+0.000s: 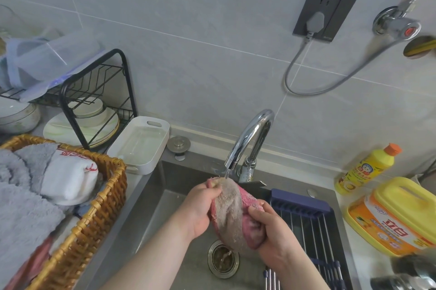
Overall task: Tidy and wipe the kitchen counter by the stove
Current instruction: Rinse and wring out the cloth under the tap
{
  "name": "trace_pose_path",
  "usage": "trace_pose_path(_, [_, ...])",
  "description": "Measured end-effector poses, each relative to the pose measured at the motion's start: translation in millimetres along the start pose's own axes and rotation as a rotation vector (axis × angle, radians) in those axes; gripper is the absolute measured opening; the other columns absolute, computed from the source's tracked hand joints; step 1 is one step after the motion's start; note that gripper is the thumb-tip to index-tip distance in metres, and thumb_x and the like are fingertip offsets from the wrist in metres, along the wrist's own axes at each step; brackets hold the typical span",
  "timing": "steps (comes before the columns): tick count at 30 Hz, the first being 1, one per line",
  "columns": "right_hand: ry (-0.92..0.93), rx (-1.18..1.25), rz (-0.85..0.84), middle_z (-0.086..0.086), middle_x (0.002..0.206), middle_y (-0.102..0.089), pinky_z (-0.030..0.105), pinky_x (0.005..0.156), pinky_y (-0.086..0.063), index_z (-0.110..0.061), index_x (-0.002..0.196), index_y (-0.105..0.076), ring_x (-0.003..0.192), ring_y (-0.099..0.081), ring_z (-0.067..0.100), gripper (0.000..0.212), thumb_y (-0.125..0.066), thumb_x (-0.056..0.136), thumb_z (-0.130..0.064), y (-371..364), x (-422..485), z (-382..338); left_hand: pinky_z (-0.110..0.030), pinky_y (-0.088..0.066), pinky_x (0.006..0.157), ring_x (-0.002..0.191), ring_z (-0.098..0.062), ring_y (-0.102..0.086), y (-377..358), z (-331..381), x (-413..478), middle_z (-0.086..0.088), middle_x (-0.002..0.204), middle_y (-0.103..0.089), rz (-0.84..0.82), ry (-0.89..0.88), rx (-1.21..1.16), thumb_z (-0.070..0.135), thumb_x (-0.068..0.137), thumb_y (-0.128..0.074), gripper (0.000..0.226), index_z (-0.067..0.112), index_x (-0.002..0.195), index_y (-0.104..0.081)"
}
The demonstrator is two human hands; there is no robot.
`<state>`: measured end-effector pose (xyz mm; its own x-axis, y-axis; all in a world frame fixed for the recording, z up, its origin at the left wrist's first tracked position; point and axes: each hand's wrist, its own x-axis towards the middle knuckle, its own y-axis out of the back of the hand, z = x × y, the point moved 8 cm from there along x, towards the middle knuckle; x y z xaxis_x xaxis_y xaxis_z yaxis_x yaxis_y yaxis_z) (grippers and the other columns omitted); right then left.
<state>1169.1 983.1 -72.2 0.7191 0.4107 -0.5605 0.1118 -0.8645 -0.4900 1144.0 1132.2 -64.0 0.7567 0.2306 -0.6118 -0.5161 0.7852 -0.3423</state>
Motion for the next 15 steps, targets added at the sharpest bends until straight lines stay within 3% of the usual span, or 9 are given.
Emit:
trace_pose_path(3, [0.055, -0.075, 0.012, 0.014, 0.076, -0.066, 0.03, 0.057, -0.056, 0.0, 0.096, -0.056, 0.064, -0.064, 0.022, 0.014, -0.056, 0.084, 0.008, 2.6, -1.7, -6.7, -0.046, -0.052, 0.093, 0.097, -0.031, -0.07, -4.4, -1.8, 4.3, -0.015, 0.097, -0.075, 0.044, -0.007, -0.002, 0.015, 0.096, -0.059, 0.017, 0.004, 0.105, -0.069])
trace_pose_path(5, [0.066, -0.109, -0.011, 0.017, 0.08, -0.066, 0.031, 0.058, -0.055, -0.002, 0.094, -0.054, 0.066, -0.063, 0.022, 0.017, -0.056, 0.082, 0.009, -3.3, -3.5, -8.5, -0.044, -0.055, 0.087, 0.092, -0.03, -0.071, -2.9, -1.8, 5.0, -0.013, 0.091, -0.076, 0.064, 0.0, 0.014, 0.029, 0.09, -0.068, 0.024, 0.007, 0.096, -0.072])
trace_pose_path(7, [0.07, -0.128, -0.042, 0.021, 0.083, -0.064, 0.034, 0.059, -0.056, -0.003, 0.094, -0.053, 0.068, -0.064, 0.026, 0.019, -0.054, 0.083, 0.013, -9.8, -5.2, -8.6, -0.044, -0.055, 0.086, 0.091, -0.031, -0.071, 1.3, -1.6, 5.5, -0.015, 0.093, -0.075, 0.068, 0.015, 0.023, 0.034, 0.087, -0.07, 0.031, 0.006, 0.099, -0.072])
trace_pose_path(10, [0.076, -0.134, -0.055, 0.023, 0.086, -0.066, 0.036, 0.061, -0.057, -0.001, 0.098, -0.054, 0.07, -0.065, 0.029, 0.022, -0.053, 0.084, 0.016, -14.5, -6.3, -8.0, -0.043, -0.054, 0.082, 0.094, -0.033, -0.069, 14.9, -2.9, 5.4, -0.018, 0.098, -0.074, 0.115, 0.027, -0.093, 0.04, 0.096, -0.056, 0.038, 0.005, 0.106, -0.069])
trace_pose_path(13, [0.06, -0.188, -0.058, 0.022, 0.098, -0.071, 0.038, 0.071, -0.057, -0.004, 0.112, -0.06, 0.081, -0.069, 0.031, 0.033, -0.056, 0.084, 0.015, -19.7, -4.1, -5.3, -0.049, -0.052, 0.087, 0.097, -0.037, -0.066, 21.6, -7.7, 7.3, -0.024, 0.102, -0.071, 0.118, 0.103, -0.24, 0.065, 0.095, -0.036, 0.07, 0.003, 0.102, -0.067])
trace_pose_path(15, [0.054, -0.233, -0.04, 0.021, 0.1, -0.073, 0.035, 0.069, -0.058, -0.004, 0.117, -0.063, 0.082, -0.07, 0.028, 0.037, -0.056, 0.085, 0.013, -21.9, -0.4, -2.5, -0.049, -0.051, 0.089, 0.098, -0.037, -0.066, 24.1, -4.6, 6.8, -0.022, 0.1, -0.071, 0.082, 0.117, -0.217, 0.07, 0.09, -0.041, 0.071, 0.005, 0.101, -0.067])
